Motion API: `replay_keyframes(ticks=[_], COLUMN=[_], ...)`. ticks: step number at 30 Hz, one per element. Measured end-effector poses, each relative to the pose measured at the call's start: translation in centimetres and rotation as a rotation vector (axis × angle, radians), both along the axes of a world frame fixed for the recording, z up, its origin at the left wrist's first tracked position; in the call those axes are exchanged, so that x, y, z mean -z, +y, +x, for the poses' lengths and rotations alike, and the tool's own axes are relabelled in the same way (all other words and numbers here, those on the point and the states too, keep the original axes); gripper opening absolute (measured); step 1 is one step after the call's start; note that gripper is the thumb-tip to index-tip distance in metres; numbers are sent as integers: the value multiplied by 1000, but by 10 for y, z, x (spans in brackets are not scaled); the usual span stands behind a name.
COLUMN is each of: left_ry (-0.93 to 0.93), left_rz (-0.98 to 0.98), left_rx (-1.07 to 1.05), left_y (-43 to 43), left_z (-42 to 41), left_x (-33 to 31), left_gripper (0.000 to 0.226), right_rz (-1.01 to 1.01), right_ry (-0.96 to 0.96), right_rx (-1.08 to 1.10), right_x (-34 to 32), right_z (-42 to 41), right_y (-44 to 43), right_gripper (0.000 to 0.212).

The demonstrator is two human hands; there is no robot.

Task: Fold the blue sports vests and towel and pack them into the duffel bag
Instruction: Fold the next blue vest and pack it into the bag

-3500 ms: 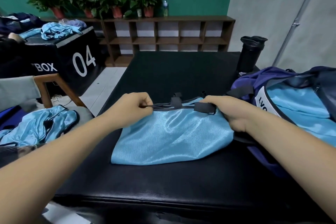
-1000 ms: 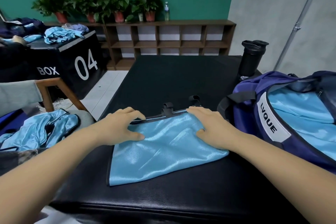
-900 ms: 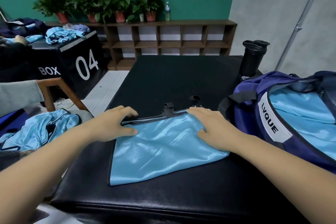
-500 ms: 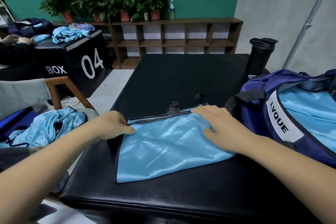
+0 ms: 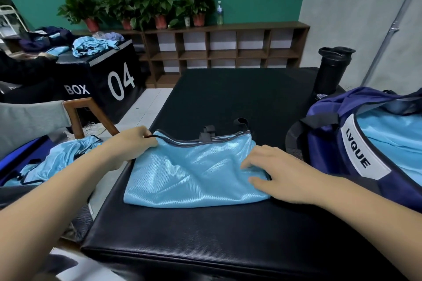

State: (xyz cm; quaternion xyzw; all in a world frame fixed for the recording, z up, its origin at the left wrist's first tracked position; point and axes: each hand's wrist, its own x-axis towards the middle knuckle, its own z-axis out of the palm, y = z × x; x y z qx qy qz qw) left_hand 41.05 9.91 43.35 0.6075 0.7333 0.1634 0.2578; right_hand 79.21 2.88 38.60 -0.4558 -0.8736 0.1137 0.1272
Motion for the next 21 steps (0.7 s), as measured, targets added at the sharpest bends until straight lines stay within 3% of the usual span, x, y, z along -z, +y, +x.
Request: replay_keyframes(ticks=[7,10,21], left_ry=[-433,-482,-667], left_rz=[-9,-35,-176], left_rx=[22,66,161], left_y=[-2,-2,-7], left_z=[35,52,130], left_x=[-20,-22,-9], left_gripper=[35,42,28], right_rz=[-27,-32,-34], right_ry=[-48,-52,-44], right_rx=[11,13,19], right_x=[-1,-1,-2], right_z=[-3,-4,-6], right_y=[-5,-5,-5], right_gripper=[34,35,37])
